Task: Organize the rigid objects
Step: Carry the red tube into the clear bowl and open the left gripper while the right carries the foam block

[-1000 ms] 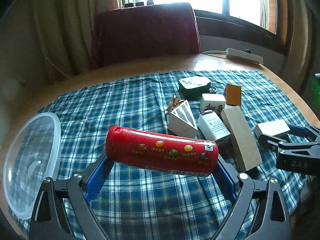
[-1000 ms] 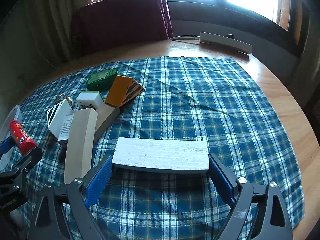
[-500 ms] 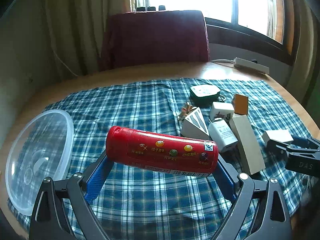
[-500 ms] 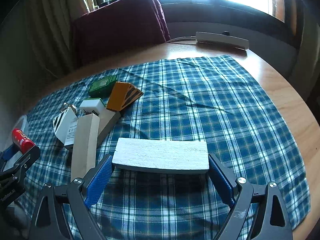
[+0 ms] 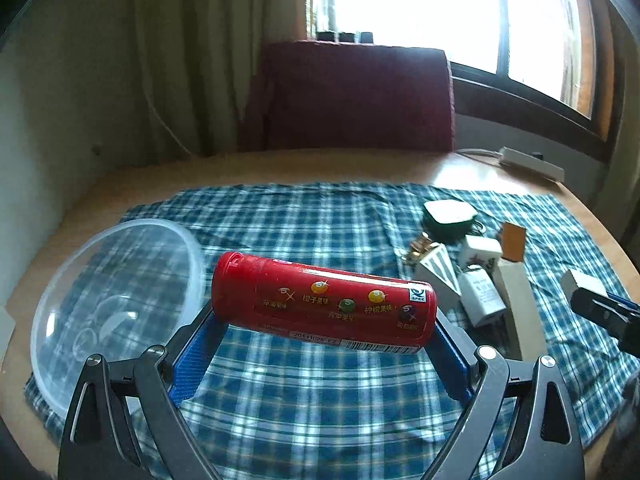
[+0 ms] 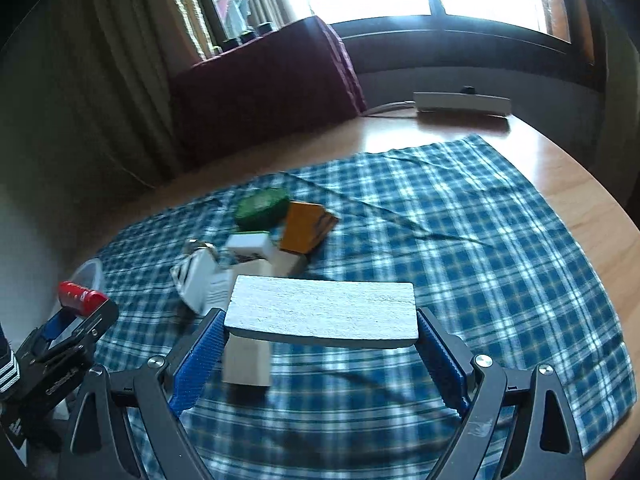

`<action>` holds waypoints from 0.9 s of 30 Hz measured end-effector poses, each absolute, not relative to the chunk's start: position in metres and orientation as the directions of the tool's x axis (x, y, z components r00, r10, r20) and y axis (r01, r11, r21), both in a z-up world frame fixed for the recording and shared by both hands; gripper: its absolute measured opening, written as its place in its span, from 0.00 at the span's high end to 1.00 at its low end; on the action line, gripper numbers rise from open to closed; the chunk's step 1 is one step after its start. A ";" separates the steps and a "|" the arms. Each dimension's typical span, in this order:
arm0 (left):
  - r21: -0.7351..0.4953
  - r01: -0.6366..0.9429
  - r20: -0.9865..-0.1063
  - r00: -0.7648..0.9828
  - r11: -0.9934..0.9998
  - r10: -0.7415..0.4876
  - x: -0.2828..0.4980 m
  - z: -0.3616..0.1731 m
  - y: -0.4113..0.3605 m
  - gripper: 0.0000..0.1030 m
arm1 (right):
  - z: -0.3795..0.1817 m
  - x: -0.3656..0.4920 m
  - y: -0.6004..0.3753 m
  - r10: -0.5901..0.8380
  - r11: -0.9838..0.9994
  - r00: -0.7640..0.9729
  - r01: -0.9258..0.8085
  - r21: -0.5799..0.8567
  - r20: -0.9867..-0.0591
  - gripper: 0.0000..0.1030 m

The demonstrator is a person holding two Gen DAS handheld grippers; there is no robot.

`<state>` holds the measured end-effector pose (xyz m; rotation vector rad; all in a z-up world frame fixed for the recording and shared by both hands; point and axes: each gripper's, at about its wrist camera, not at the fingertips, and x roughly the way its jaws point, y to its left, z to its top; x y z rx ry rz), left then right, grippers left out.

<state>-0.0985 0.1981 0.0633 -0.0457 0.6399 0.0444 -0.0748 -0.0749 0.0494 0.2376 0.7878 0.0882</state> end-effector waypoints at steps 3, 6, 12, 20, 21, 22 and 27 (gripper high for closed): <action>-0.024 -0.100 -0.576 0.815 0.995 0.068 -0.106 0.070 0.214 0.09 | 0.056 -0.080 -0.066 0.193 0.968 0.704 -0.021 0.252 -0.683 0.09; -0.027 -0.149 -0.560 0.821 0.989 0.108 -0.111 0.074 0.235 0.09 | 0.062 -0.081 -0.049 0.221 0.965 0.700 -0.056 0.256 -0.679 0.09; -0.029 -0.245 -0.539 0.820 0.969 0.192 -0.119 0.077 0.277 0.09 | 0.072 -0.076 -0.023 0.280 0.956 0.687 -0.134 0.262 -0.670 0.09; -0.021 -0.363 -0.515 0.803 0.932 0.301 -0.137 0.081 0.330 0.09 | 0.079 -0.067 0.024 0.354 0.935 0.656 -0.232 0.268 -0.667 0.09; -0.019 -0.373 -0.512 0.801 0.928 0.311 -0.138 0.081 0.333 0.09 | 0.079 -0.067 0.030 0.363 0.932 0.650 -0.246 0.267 -0.668 0.09; -0.017 -0.382 -0.510 0.798 0.924 0.320 -0.140 0.081 0.339 0.09 | 0.077 -0.063 0.040 0.369 0.930 0.645 -0.256 0.265 -0.670 0.09; -0.012 -0.416 -0.508 0.786 0.909 0.353 -0.148 0.081 0.364 0.09 | 0.077 -0.060 0.064 0.405 0.913 0.619 -0.311 0.263 -0.673 0.09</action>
